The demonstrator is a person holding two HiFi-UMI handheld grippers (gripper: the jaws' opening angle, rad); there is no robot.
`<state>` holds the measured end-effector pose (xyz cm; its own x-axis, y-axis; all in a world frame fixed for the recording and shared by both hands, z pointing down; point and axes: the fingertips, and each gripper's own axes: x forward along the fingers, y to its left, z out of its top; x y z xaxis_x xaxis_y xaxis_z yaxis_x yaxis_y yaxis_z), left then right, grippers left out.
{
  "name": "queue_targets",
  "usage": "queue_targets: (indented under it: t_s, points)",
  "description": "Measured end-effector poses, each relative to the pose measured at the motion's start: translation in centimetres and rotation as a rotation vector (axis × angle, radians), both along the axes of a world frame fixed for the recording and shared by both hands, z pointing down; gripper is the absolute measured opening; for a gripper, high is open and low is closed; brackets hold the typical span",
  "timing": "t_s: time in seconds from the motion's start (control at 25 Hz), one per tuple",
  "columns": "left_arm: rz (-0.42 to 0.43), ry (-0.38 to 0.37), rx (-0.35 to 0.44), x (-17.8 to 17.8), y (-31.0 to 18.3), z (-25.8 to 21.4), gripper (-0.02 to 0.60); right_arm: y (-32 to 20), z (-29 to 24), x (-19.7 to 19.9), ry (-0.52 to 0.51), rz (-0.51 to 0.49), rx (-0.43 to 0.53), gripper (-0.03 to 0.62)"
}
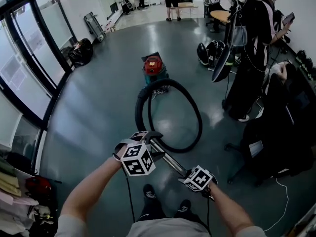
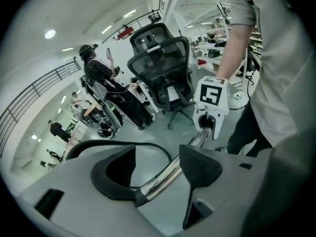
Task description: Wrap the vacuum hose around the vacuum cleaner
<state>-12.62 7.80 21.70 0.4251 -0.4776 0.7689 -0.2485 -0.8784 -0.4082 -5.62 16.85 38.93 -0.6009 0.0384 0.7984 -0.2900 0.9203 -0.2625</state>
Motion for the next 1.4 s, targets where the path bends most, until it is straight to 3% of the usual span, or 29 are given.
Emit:
queue_targets:
  t_s: [0.12,0.28,0.36,0.6,0.76,1.12,1.24,1.4]
  points:
    - [0.083,-0.058,-0.065,-1.2,0.3,3.7,0.267,-1.2,0.1,0.4,0.091,-0.007,0.047,0.129]
    - [0.186,-0.058,-0.166,-2.5,0.8,7.9,0.267,-1.9,0.6,-0.2,0.206,-0.063,0.064,0.129]
    - [0.242,-0.057,-0.220,-3.7,1.4,9.8,0.268,-2.2,0.3,-1.7,0.230,-0.063,0.060,0.129]
    - [0.355,-0.083,-0.256,-9.7,0.7,13.0,0.285,-4.5,-2.4,-7.4,0.358,-0.160,0.137,0.129]
    - [0.408,-0.099,-0.313,-12.8,0.9,15.2,0.285,-6.1,-4.4,-11.1,0.388,-0.201,0.154,0.129]
    - [0.350,-0.059,-0.357,-14.7,-1.0,18.2,0.277,-8.5,-5.6,-13.8,0.485,-0.308,0.137,0.129]
    - [0.317,-0.076,-0.351,-15.4,-2.2,18.7,0.095,-9.7,-5.2,-14.3,0.484,-0.342,0.112,0.129]
    - [0.265,-0.071,-0.420,-16.3,-2.7,18.9,0.094,-11.2,-4.7,-15.1,0.461,-0.416,0.095,0.129]
